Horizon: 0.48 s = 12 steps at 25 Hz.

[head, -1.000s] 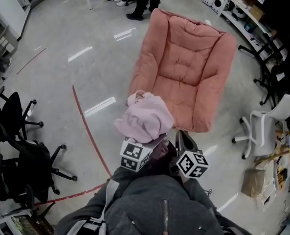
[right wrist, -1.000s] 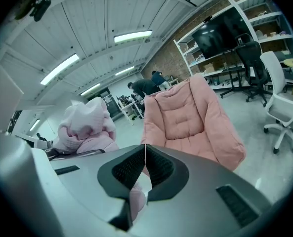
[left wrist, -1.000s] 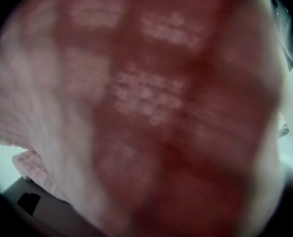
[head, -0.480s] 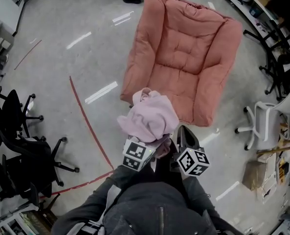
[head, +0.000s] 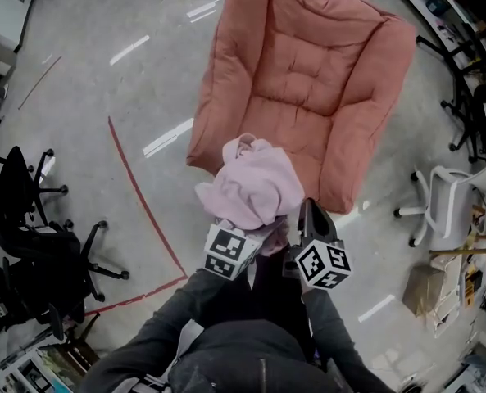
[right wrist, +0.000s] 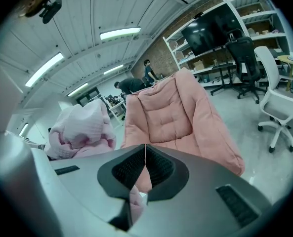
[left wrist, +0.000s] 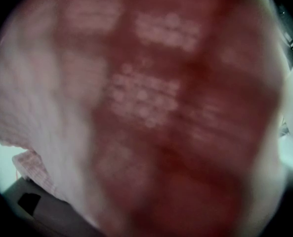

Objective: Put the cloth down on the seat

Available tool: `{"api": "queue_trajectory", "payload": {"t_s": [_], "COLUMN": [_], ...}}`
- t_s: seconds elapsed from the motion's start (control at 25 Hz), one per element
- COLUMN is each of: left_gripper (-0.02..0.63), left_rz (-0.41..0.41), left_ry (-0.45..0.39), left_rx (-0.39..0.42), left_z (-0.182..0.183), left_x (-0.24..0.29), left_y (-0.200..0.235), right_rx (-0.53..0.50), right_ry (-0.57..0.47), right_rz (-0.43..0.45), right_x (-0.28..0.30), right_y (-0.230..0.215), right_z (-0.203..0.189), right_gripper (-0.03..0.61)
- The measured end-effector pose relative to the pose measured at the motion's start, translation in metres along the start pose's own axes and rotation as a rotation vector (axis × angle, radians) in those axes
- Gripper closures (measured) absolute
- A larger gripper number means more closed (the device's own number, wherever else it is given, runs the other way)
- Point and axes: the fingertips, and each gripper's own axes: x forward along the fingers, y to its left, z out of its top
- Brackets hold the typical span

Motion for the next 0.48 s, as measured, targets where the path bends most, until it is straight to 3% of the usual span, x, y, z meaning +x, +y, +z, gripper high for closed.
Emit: {"api": "queue_trajectory", "payload": {"t_s": [0.48], "left_gripper": [0.144], "left_rz": [0.071], "left_ry": [0.047], "left_rx": [-0.030], "left_z": [-0.001], "left_x": [0.070], "left_y": [0.036], "right_rx": [-0.040], "right_ry": [0.025], "right_rz": [0.014], "right_x": [0.064], "right_y": [-0.043], "right_z": [0.022], "right_gripper": [0.568]}}
